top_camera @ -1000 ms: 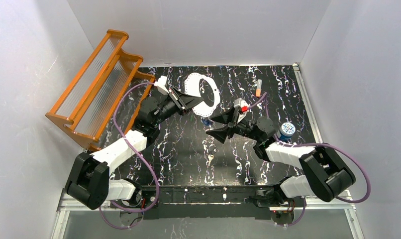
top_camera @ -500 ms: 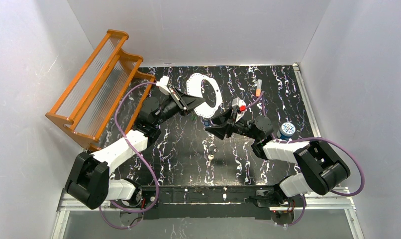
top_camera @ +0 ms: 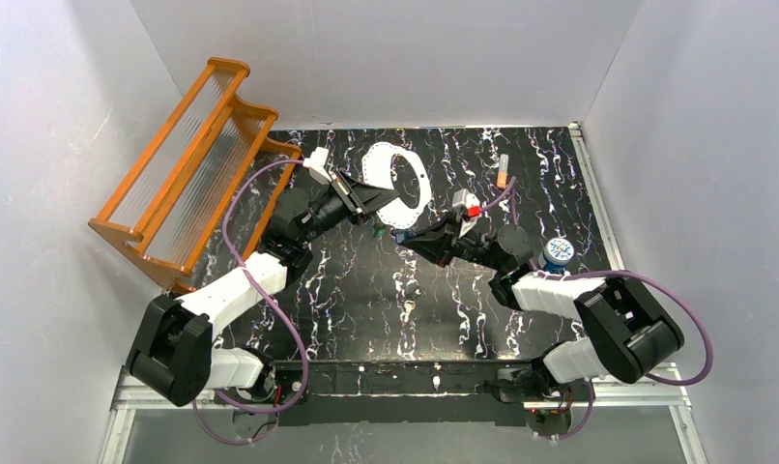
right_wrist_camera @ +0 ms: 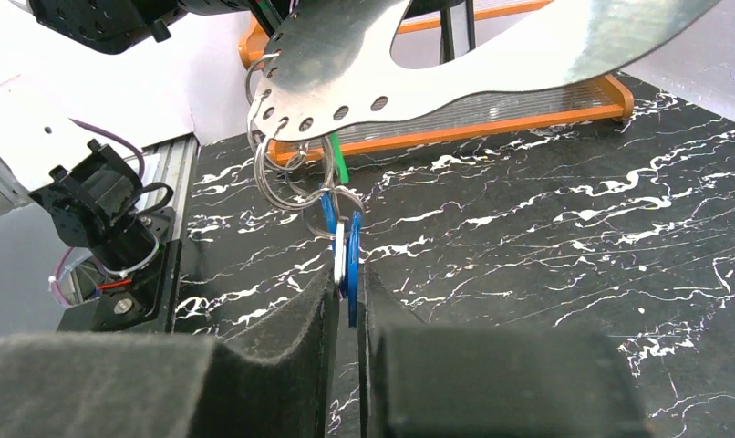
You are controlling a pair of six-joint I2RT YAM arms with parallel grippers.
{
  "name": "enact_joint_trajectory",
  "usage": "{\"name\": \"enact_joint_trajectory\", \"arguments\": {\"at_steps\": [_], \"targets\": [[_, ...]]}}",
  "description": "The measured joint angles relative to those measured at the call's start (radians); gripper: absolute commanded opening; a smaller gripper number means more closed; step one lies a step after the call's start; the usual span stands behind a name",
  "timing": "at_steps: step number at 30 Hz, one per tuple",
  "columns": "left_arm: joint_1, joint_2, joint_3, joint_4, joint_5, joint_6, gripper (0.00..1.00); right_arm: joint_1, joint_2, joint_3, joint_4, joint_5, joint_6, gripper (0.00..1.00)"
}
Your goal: Remove the keys from the keyring
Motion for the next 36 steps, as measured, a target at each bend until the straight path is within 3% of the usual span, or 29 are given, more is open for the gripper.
{"name": "enact_joint_trajectory", "arguments": {"at_steps": [3, 7, 14, 20, 29, 36], "targets": [[0.0, 0.0, 0.0, 0.0, -0.003, 0.0, 0.0, 0.0, -0.004, 0.0, -0.009, -0.001, -0.004, 0.01], [0.0, 0.0, 0.0, -0.005, -0.007, 0.01, 0.0, 0.0, -0.028, -0.004, -0.048, -0.001, -0.027, 0.01], [0.0, -0.001, 0.0, -0.047, -0.04, 0.072, 0.0, 0.0, -0.179, -0.03, -0.261, 0.008, -0.106, 0.01], [-0.002, -0.013, -0.038, -0.069, -0.07, 0.134, 0.0, 0.0, -0.292, -0.008, -0.535, 0.034, -0.202, 0.01], [-0.008, -0.074, -0.181, -0.056, -0.125, 0.172, 0.0, 0.01, -0.318, 0.13, -0.942, 0.049, -0.315, 0.01], [-0.01, -0.076, -0.188, -0.01, -0.125, 0.176, 0.0, 0.01, -0.292, 0.148, -0.958, 0.018, -0.309, 0.08]]}}
